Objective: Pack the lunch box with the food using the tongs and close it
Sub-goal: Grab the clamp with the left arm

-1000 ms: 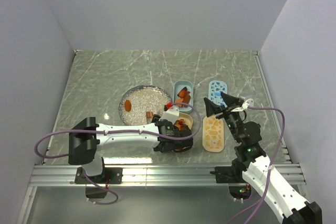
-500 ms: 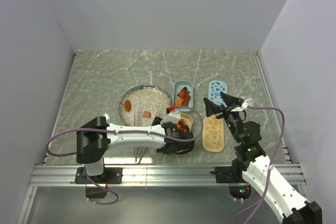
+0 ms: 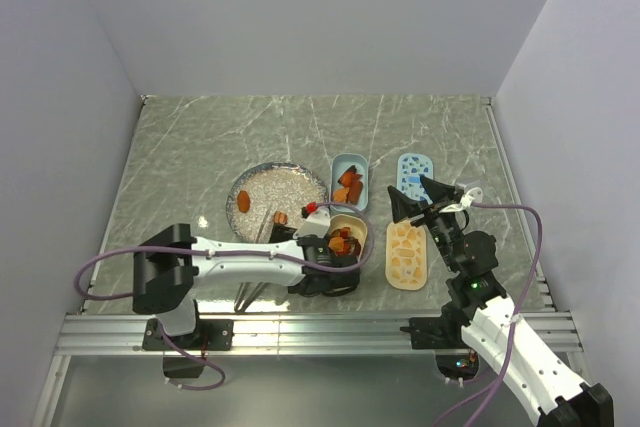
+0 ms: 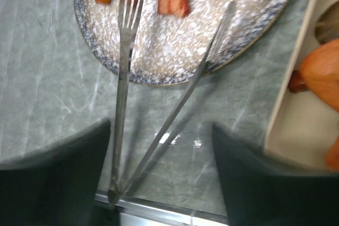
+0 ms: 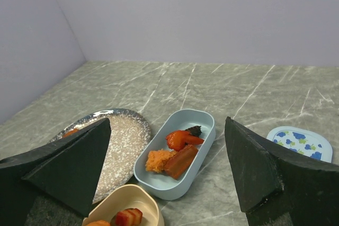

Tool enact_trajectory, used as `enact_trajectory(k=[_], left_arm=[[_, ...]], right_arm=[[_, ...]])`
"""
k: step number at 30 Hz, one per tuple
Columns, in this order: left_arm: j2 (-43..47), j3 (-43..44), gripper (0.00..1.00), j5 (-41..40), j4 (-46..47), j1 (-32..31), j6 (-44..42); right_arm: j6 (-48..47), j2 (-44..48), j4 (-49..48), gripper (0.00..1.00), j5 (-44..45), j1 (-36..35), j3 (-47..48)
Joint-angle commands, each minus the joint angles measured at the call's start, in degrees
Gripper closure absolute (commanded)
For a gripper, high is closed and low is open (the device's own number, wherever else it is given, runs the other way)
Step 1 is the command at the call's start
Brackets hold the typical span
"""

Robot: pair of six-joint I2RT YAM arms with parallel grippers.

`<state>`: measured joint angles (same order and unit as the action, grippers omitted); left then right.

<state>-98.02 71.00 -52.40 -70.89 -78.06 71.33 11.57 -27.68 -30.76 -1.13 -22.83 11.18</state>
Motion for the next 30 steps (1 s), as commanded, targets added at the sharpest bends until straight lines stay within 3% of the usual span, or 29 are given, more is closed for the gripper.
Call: enact_trajectory(k=[1, 2, 11, 19, 24, 28, 30], left_arm=[[4.6, -5.1, 0.11, 1.4, 4.5, 0.2, 2.0], [5.5, -7.9, 0.01, 2.2, 7.7, 0.2, 2.2], [9.8, -19.6, 0.01, 5.7, 16.0, 0.0, 4.8], [12.0, -22.7, 0.01, 4.2, 16.5, 0.6, 9.4], [11.6, -24.7, 0.01, 5.9, 18.0, 4.4, 9.8], [12.5, -25.4, 0.01, 3.7, 15.4, 4.8, 14.7], [13.1, -26.0, 0.01, 4.9, 17.6, 5.2, 12.3]], right_arm=[[0.6, 0.1, -1.1, 0.05, 0.2, 0.4, 2.2], [0.6, 0.2, -1.1, 0.05, 0.1, 0.4, 2.1], [0.7, 0.8, -0.6, 0.05, 0.0, 0.4, 1.9], [0.6, 0.5, -0.9, 0.04, -0.4, 0.3, 2.1], [0.6, 0.6, -0.7, 0.04, -0.5, 0.4, 2.1], [0.6, 0.8, -0.9, 0.04, -0.5, 0.4, 1.9], [0.6, 0.4, -0.9, 0.04, -0.5, 0.4, 2.0]])
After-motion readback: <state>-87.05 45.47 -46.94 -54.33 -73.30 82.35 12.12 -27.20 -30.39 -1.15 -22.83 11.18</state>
